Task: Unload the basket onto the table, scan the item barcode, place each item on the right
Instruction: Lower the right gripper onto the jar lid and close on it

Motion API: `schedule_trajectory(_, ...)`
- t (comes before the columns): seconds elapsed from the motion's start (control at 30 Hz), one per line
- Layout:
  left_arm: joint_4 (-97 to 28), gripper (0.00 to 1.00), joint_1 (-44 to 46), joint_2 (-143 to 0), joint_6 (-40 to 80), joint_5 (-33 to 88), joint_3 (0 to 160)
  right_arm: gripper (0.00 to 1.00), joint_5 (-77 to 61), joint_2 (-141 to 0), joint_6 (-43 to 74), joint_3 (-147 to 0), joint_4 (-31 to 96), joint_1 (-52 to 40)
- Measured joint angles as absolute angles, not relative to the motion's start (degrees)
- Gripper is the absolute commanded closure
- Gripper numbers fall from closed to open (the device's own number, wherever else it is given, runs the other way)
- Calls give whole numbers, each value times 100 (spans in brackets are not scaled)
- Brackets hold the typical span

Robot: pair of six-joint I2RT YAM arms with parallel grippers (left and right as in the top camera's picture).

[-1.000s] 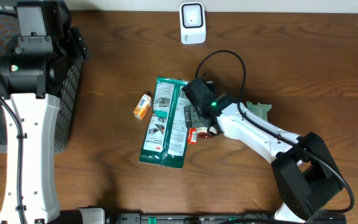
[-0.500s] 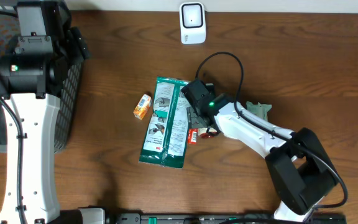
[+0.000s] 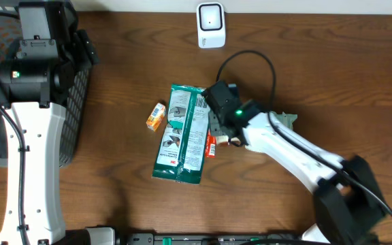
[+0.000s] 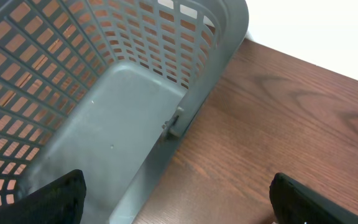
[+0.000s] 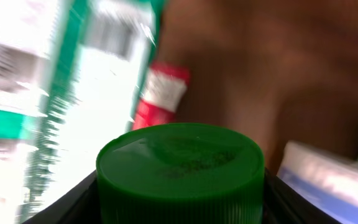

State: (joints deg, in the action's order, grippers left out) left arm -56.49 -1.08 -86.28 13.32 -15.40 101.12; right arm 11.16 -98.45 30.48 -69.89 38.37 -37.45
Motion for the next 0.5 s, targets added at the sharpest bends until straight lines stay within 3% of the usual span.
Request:
schedule_trajectory(0.17,-5649,10,-108,-8628,1332,-1540,10112,57,1492,-9262,3035,-7096,3599,-3743)
schedule_trajectory(0.5,-5651,10,-108,-8628,1330,-1538,10112,58,2735,-9417,3006,-7109,2613,-3741)
